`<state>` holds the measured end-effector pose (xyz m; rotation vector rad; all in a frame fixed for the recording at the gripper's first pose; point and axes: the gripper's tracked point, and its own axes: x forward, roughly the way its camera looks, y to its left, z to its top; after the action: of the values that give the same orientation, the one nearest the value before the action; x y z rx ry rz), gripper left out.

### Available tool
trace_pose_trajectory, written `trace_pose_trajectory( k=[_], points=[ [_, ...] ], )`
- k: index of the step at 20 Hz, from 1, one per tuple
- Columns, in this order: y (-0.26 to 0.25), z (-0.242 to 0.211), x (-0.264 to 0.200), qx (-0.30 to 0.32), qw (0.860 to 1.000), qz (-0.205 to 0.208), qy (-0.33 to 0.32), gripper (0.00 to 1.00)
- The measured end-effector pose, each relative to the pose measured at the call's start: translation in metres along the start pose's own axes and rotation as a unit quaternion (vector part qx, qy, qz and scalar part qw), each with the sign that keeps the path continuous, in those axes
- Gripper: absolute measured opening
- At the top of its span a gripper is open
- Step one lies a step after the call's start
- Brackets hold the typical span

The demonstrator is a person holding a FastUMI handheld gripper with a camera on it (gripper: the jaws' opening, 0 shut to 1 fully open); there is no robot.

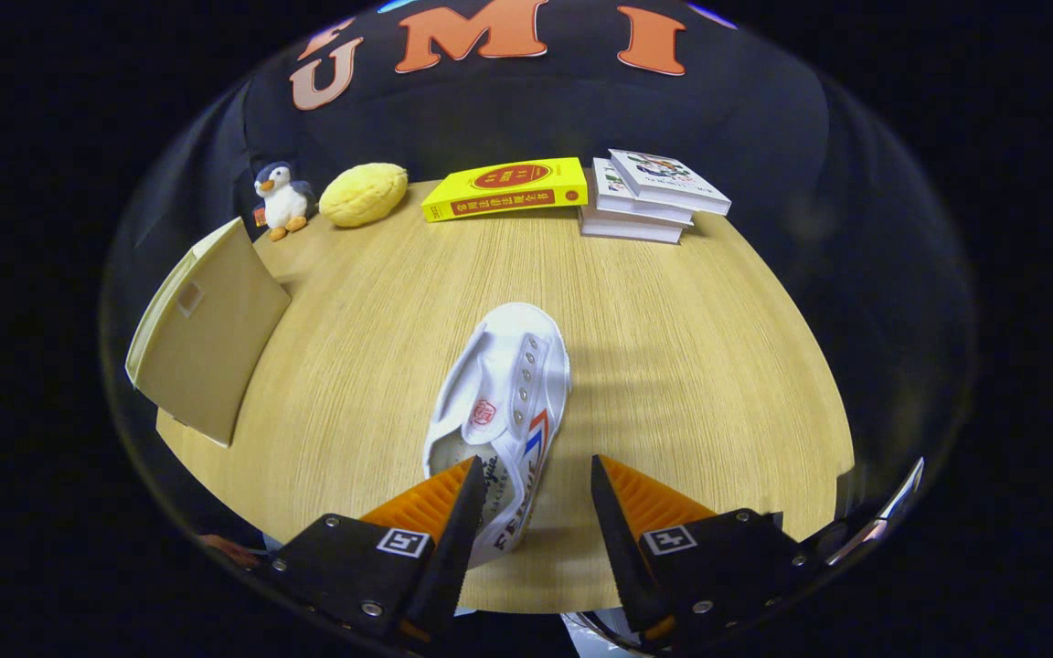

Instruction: Open the storage box then place both shoes into the box .Put the left shoe in first, then the right shoe, with the right side of both shoes facing outward in a uniform manner.

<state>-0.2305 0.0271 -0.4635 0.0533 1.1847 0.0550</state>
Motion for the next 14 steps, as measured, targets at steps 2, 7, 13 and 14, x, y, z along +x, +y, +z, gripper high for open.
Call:
trace_pose_trajectory(
  k=[2, 7, 13, 14],
  points=[
    [-0.001, -0.006, 0.014, -0.012, 1.0, -0.005, 0.007, 0.66],
    [-0.001, 0.014, 0.051, 0.024, 0.998, -0.016, -0.055, 0.45],
    [-0.006, 0.019, 0.059, 0.041, 0.995, -0.04, -0.082, 0.26],
    [-0.014, 0.02, 0.059, 0.056, 0.994, -0.048, -0.083, 0.13]
  ],
)
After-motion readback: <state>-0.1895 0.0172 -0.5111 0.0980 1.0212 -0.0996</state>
